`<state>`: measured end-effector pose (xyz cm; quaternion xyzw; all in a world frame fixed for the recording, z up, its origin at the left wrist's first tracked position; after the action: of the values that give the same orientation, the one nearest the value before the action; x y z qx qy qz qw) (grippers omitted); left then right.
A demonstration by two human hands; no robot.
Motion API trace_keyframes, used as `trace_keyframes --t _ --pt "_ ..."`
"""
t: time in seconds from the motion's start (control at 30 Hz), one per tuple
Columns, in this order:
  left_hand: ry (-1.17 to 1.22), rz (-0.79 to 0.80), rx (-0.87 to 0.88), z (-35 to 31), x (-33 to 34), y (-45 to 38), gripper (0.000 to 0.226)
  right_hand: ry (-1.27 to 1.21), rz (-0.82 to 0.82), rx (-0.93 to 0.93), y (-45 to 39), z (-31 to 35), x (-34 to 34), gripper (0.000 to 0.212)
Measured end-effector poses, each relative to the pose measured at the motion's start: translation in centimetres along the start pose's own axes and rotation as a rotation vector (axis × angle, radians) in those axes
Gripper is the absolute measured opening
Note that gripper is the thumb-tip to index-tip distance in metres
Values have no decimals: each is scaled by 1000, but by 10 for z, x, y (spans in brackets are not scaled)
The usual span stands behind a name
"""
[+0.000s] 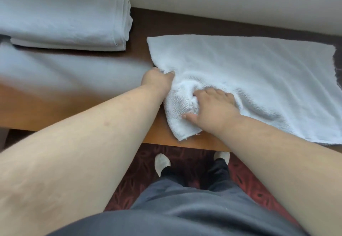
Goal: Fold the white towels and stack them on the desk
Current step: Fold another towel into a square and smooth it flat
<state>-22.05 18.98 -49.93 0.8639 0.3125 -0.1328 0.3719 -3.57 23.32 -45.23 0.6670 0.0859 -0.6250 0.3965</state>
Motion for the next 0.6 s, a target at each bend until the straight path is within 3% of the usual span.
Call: trace_keyframes --t 0.1,0.23,0.33,0.4,0.47,0.6 --pt "146 -21 73 -15 -4 -5 37 -32 12 -12 -9 6 -4 62" --pt "115 -52 229 -51 -22 -8 41 -215 -10 -81 -23 22 -15 29" --pt "42 -72 288 -69 -38 -17 42 -345 54 -65 -35 26 -21 41" --pt "-29 -5 210 -57 -40 -22 42 -344 61 -35 -48 24 -33 40" --pt "-75 51 105 -31 -39 -21 39 -372 -52 -31 -69 25 -57 34" --pt "0 54 110 -3 -38 -3 35 -358 -188 -201 -136 57 -95 28"
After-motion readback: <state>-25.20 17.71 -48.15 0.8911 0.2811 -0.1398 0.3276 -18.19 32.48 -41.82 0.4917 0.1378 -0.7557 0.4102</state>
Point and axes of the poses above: each hand's wrist, its own y-axis away from the middle knuckle, its own x-axis out of the palm, z = x × y, the point moved 8 cm from there along -y, towards the middle knuckle, and after that the axes turned 2 degrees about z, right-handed, at the moved point
